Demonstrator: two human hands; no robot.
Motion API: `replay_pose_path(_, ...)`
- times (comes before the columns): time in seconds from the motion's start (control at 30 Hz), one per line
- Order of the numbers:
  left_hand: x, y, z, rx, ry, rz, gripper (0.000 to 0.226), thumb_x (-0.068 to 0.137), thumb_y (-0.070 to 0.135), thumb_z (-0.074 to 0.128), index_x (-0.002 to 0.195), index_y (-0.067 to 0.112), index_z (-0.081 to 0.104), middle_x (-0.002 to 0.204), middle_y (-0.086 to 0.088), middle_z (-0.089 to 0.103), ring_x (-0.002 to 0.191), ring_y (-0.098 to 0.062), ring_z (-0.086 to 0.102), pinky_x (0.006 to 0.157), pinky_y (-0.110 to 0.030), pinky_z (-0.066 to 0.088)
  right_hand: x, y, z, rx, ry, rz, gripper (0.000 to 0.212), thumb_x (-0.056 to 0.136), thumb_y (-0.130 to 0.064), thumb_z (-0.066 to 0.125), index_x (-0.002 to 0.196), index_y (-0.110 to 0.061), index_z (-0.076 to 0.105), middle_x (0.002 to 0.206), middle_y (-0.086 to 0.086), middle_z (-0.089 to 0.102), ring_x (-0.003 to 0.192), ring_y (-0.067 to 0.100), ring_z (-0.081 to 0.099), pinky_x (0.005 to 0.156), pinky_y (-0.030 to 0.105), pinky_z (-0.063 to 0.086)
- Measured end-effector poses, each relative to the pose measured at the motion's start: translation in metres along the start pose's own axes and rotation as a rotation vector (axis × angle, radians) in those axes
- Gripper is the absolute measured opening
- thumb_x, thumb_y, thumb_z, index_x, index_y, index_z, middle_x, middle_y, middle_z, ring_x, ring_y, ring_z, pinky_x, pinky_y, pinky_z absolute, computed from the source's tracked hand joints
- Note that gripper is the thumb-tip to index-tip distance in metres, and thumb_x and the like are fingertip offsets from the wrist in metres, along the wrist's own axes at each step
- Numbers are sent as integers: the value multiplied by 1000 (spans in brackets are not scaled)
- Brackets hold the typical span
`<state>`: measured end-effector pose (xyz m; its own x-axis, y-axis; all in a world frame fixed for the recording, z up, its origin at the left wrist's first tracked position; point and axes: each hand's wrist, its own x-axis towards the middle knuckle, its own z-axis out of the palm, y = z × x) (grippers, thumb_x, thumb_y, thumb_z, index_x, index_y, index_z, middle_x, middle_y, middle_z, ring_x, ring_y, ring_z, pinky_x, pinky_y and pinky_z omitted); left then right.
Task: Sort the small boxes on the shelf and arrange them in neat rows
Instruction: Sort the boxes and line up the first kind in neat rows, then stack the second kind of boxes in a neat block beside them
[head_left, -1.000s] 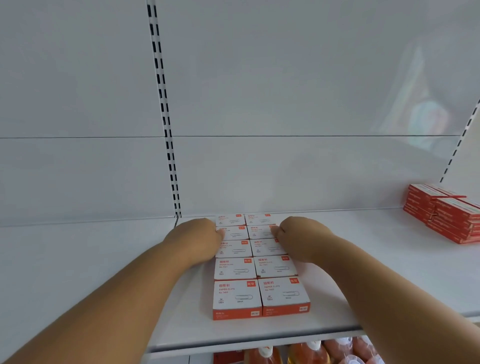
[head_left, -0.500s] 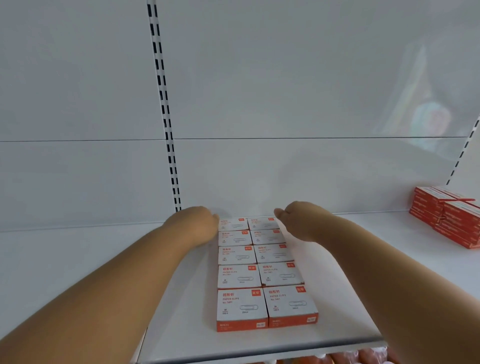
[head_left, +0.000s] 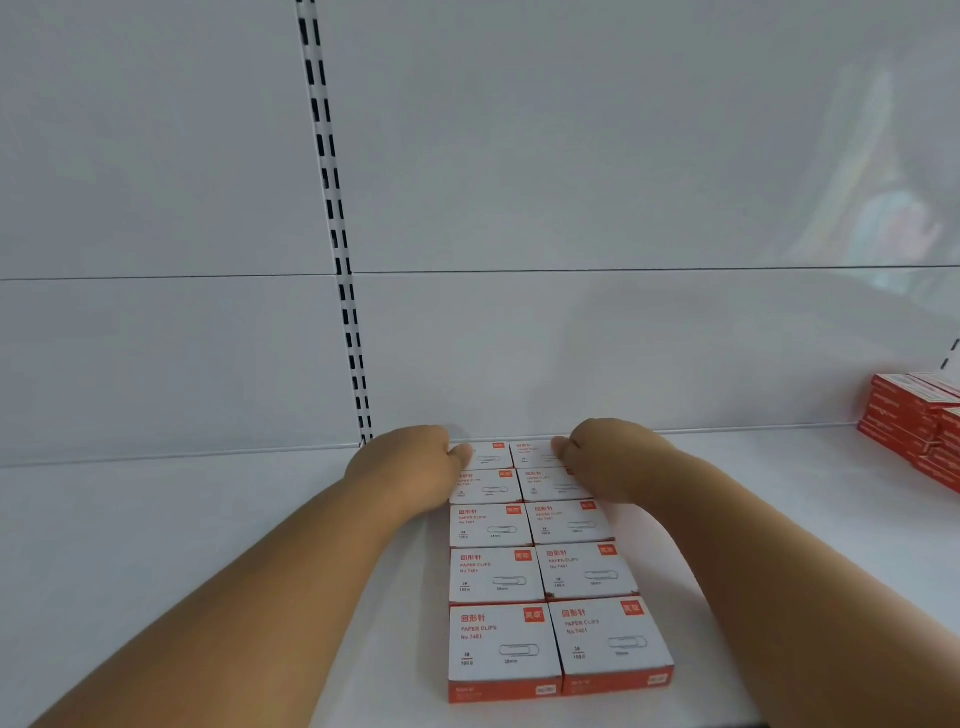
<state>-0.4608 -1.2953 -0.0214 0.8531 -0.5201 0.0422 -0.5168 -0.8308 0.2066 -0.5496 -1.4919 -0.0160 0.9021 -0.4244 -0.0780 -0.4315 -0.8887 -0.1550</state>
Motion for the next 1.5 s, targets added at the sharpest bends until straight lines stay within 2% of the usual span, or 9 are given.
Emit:
replay_pose_path(0.17, 1, -2, 1, -10, 3, 0, 41, 100, 54, 31, 78, 25, 51, 81, 5, 59, 83, -19, 59, 71, -32, 46, -1, 1, -2, 0, 13, -8, 48, 101, -48, 27, 91, -13, 58, 90, 2, 62, 85, 21, 58, 74, 33, 45)
replay_pose_path(0.27, 1, -2, 1, -22, 9, -25, 46, 101, 51, 29, 84, 20, 60, 85, 2, 64, 85, -20, 61, 78, -34, 50, -2, 4, -1, 28, 17, 5, 50, 100, -50, 27, 87, -14, 59, 86, 2, 63, 82, 20, 59, 74, 33, 46)
replay_pose_path(0.53, 1, 1, 6, 4, 5, -29, 45, 101, 46, 32, 91, 17, 64, 86, 1, 65, 84, -19, 63, 79, -35, 53, -2, 6, 4, 6, 19, -16, 45, 101, -50, 27, 81, -18, 52, 81, 0, 58, 83, 22, 57, 74, 33, 45)
replay_pose_path(0.8, 1, 1, 7, 15, 10, -12, 45, 102, 46, 31, 91, 17, 63, 84, 1, 64, 83, -19, 62, 76, -33, 51, -3, 4, 4, -16, 13, -2, 47, 102, -49, 25, 78, -17, 51, 80, -1, 57, 81, 21, 56, 73, 32, 43)
replay_pose_path(1.0, -4, 3, -1, 29, 80, -55, 44, 101, 43, 29, 78, 18, 57, 75, 1, 60, 72, -17, 58, 65, -30, 46, -8, 2, -2, 28, 5, 27, 46, 102, -46, 25, 95, -13, 55, 93, 4, 60, 87, 22, 56, 76, 32, 43)
replay_pose_path(1.13, -20, 15, -18, 115, 228, 2, 36, 100, 40, 32, 81, 19, 53, 74, 3, 56, 66, -15, 54, 57, -29, 42, -23, 4, -15, 39, 154, 50, 52, 101, -51, 18, 98, -15, 56, 94, 3, 62, 84, 22, 54, 74, 33, 43)
replay_pose_path(1.2, -32, 28, -29, 124, 291, 78, 33, 100, 42, 33, 84, 19, 51, 75, 4, 56, 66, -15, 54, 57, -30, 44, -34, 7, -23, 21, 267, 44, 48, 100, -53, 19, 92, -17, 49, 83, -1, 58, 80, 22, 55, 69, 33, 44)
replay_pose_path(1.3, -49, 54, -39, 154, 316, 248, 29, 99, 46, 36, 94, 21, 51, 86, 4, 56, 76, -15, 56, 70, -34, 52, -54, 15, -35, -4, 421, 43, 39, 100, -51, 25, 91, -16, 42, 73, -3, 48, 78, 25, 55, 64, 34, 42)
replay_pose_path(1.5, -72, 117, -39, 165, 165, 460, 28, 98, 50, 41, 106, 25, 52, 105, 4, 58, 93, -18, 56, 82, -35, 50, -100, 66, -57, -88, 598, 42, 41, 96, -51, 37, 116, -18, 49, 113, 3, 56, 109, 27, 52, 89, 40, 42)
